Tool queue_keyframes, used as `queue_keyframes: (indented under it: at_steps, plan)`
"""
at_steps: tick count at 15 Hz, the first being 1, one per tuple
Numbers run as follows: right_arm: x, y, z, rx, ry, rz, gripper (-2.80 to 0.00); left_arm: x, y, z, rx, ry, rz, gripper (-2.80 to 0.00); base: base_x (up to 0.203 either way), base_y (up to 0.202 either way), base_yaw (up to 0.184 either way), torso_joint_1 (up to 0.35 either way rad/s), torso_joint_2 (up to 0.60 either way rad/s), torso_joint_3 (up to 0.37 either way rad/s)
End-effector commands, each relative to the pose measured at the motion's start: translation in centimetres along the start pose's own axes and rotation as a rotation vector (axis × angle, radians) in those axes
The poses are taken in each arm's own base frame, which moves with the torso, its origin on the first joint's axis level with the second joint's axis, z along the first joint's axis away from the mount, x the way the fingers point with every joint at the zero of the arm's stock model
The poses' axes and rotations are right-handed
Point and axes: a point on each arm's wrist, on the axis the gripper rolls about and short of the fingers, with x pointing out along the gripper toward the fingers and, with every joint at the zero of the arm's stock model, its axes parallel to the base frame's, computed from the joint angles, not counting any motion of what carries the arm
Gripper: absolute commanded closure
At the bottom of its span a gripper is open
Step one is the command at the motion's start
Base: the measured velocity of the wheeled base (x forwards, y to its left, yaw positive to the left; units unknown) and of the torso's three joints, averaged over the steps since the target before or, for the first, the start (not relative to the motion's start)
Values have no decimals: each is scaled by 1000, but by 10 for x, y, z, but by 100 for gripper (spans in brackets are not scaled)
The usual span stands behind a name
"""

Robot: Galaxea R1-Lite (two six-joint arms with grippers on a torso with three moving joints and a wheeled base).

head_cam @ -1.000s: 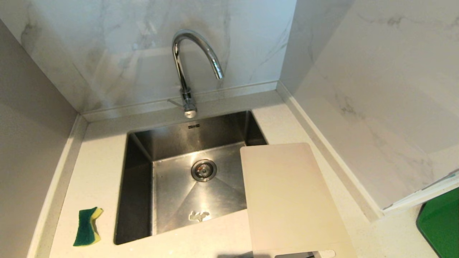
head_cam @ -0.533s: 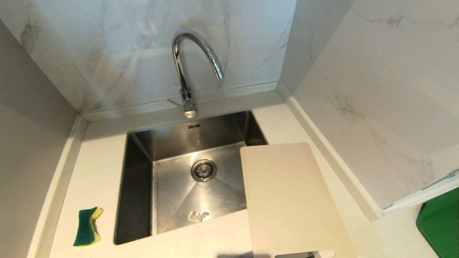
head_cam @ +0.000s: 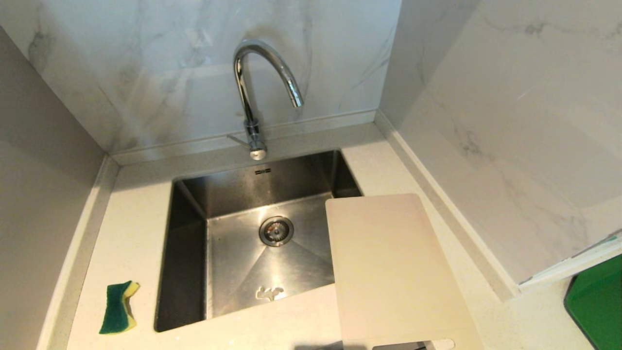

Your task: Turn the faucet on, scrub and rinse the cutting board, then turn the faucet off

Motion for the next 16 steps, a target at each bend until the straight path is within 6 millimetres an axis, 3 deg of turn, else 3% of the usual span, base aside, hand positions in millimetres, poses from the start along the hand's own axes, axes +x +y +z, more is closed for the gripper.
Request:
queue_keyframes:
  at_steps: [1, 16]
  plan:
    - [0, 0, 0, 0, 1, 0, 0, 0, 0, -1, -4, 3, 2, 0, 0, 0, 0, 0, 0, 0]
    - [0, 0, 0, 2, 0, -1, 0, 0, 0, -1, -10, 3, 4, 0, 0, 0, 0, 0, 0, 0]
